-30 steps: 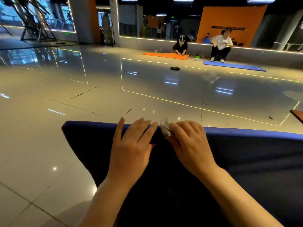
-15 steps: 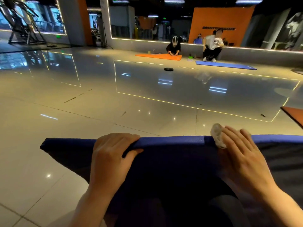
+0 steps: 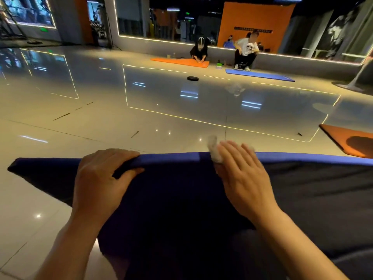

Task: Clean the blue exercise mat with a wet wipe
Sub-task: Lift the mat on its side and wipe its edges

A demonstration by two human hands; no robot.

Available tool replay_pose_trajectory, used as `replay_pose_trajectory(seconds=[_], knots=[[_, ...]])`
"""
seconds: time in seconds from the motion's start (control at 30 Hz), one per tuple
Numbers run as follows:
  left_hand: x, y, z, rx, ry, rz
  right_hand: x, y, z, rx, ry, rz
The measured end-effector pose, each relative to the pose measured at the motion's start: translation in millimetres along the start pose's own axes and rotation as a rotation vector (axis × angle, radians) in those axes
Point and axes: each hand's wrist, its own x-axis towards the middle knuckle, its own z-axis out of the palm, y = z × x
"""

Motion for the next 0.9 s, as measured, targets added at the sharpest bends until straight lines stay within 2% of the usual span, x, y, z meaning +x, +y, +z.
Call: replay_pose_trajectory(seconds=[0.13,0.27,0.33,0.43,0.5,0.6,0.7,0.77,0.83,0.9], knots=[[-3.6,0.9,1.2,0.006,-0.006,0.014,-37.5,78.5,-20.6,-0.075,-0.051,0.207],[-6.5,3.0,0.9,0.026,0.011,-0.001,-31.7,71.5,-20.4,-0.008,-0.024,0.299],[-5.2,4.6,2.6,0.018,0.015,-0.004,-17.8,33.8,-13.4,0.043,-0.016,0.235],[-2.7,5.2,5.0,-0.014,0.018,-0.016,6.7,-35.3,1.7,0.160,-0.035,0.027],[-1.6,4.3,4.3,-0.022,0.013,-0.021,14.8,-55.7,8.3,0.171,-0.071,-0.078],[0.0,0.9,2.3,0.001,0.005,-0.006,11.7,-13.6,6.2,0.106,-0.066,-0.159],[4.1,-3.9,4.9,0.022,-0.007,0.004,-8.8,68.0,-13.9,-0.016,-0.054,-0.049],[9.0,-5.4,7.1,0.034,-0.014,0.019,-18.0,113.4,-37.3,-0.061,-0.111,0.094],[14.1,-7.9,9.9,0.029,-0.024,0.026,-16.0,137.6,-55.4,-0.036,-0.187,0.219],[21.9,-13.0,8.2,0.000,-0.021,-0.017,-8.5,138.3,-58.0,-0.055,-0.204,0.198]])
